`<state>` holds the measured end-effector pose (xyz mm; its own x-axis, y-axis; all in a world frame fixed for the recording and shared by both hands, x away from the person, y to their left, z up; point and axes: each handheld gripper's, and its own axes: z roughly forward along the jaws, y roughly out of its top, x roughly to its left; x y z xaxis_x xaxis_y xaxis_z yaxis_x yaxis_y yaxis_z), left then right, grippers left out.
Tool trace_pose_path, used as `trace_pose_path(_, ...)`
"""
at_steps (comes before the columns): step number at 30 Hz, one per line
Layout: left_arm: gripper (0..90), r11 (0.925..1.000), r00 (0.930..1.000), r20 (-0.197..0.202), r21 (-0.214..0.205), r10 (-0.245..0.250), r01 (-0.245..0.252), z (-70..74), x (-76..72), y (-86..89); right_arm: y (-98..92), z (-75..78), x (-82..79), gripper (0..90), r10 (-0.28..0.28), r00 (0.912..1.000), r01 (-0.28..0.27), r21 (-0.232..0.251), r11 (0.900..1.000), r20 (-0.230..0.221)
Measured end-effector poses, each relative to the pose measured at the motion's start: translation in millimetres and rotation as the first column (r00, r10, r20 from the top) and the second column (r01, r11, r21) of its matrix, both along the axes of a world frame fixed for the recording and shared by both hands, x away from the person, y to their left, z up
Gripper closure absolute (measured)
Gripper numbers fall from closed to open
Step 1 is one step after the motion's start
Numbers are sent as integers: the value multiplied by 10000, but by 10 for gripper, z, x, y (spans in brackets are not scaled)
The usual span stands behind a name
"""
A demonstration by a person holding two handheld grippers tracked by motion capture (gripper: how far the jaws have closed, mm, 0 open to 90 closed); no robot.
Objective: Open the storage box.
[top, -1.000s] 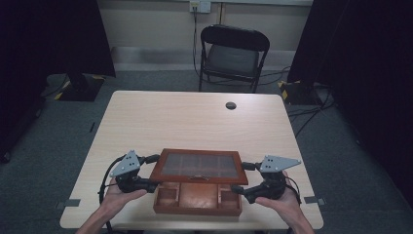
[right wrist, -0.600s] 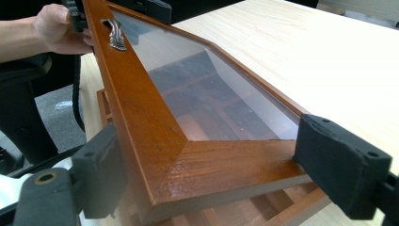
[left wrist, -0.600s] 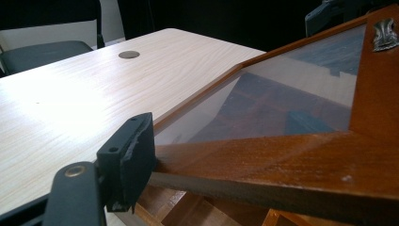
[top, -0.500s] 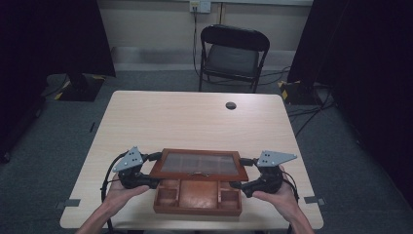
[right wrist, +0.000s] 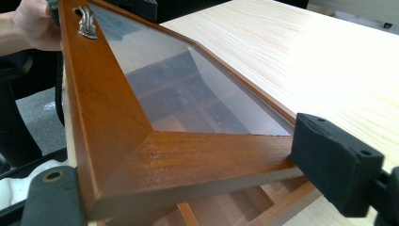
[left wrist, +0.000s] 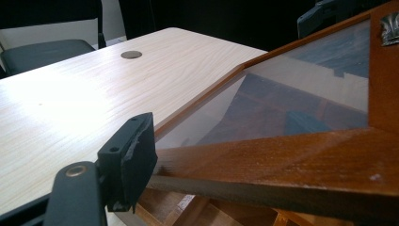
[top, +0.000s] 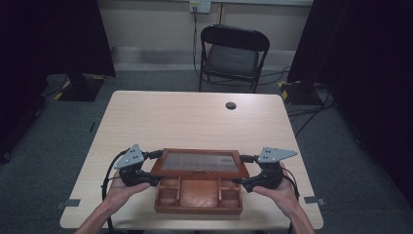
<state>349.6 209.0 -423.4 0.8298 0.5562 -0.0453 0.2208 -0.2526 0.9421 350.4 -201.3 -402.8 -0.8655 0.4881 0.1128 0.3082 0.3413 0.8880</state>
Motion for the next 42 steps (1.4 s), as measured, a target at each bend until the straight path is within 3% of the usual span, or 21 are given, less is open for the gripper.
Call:
trace_pose_path(8, 310, 9997, 9997, -81, -80, -211, 210, 19, 24, 11, -51, 6, 10, 216, -127, 9998, 128, -72, 9999, 157)
trace_pose_path(14, 338, 9995, 9999, -88, -301, -109, 106, 22, 39, 11, -42, -26, 121, 270, -304, 9995, 304, -106, 9995, 56)
trace_pose_path(19, 363, 9992, 10000, -21, -400, 35, -35, 78, 94, 19, -53, -4, 203, 414, -232, 9994, 227, 216, 9995, 244)
trace_pose_path(23, 379, 9991, 9999, 69, -424, 77, -74, 114, 126, 13, -54, 32, 242, 469, -245, 9991, 234, 327, 9992, 333)
trace_pose_path(37, 434, 9969, 9991, 11, -665, 418, -416, 131, 265, 41, -64, 94, 369, 520, -454, 9988, 442, 610, 9972, 189)
trace_pose_path(42, 440, 9970, 9986, -4, -573, 529, -528, 105, 315, 73, -71, 98, 401, 529, -528, 9983, 508, 759, 9958, 252)
